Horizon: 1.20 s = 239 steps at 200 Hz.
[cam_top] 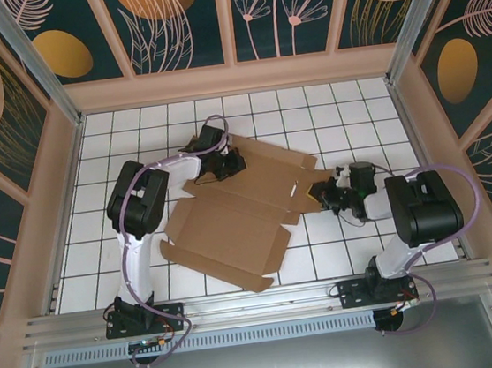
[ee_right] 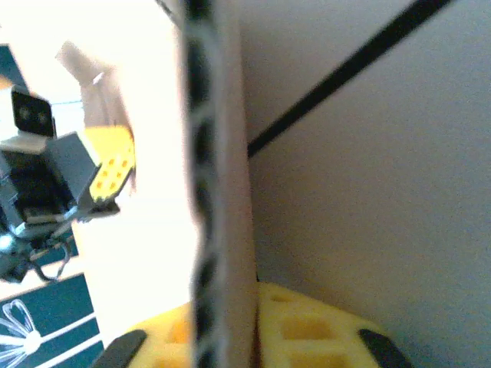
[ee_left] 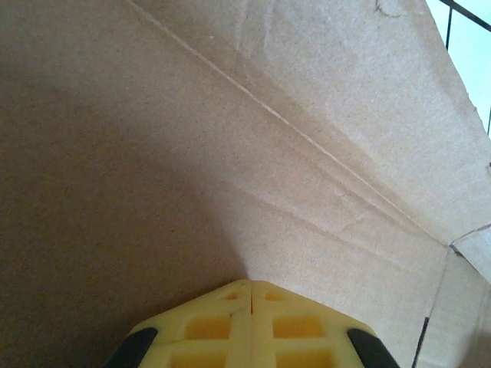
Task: Fold the paper box
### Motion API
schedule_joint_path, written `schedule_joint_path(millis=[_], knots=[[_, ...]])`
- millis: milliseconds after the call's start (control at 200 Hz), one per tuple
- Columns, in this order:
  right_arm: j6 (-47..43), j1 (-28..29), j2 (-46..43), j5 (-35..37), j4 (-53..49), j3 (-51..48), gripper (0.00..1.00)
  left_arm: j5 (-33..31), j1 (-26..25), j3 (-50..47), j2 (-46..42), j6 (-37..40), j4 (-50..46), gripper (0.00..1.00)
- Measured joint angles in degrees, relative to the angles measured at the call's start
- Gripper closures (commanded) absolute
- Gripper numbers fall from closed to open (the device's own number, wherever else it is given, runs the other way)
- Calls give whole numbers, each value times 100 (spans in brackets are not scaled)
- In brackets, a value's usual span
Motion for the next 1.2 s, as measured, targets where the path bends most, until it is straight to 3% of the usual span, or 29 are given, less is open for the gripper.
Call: schedule_joint_path(millis=[320, 576, 811, 1031, 1196], knots=[[-2081, 129, 170, 1073, -3495, 2234, 100, 63, 28, -1484, -765, -835, 1075, 99], [-3073, 1130, 710, 3366, -5475, 4107, 93, 44, -162, -1773, -870, -1311, 1434, 99], [-3340, 2288, 1744, 5453, -6266, 5571, 83, 210, -297, -1880, -879, -1587, 1528, 99], [-3346, 3029, 2479, 6411, -6548, 6161, 75, 396, -365, -1961, -879, -1725, 1641, 99], [-3366, 3370, 3010, 6999, -6850, 6537, 75, 398, -365, -1961, -879, -1727, 1641, 99]])
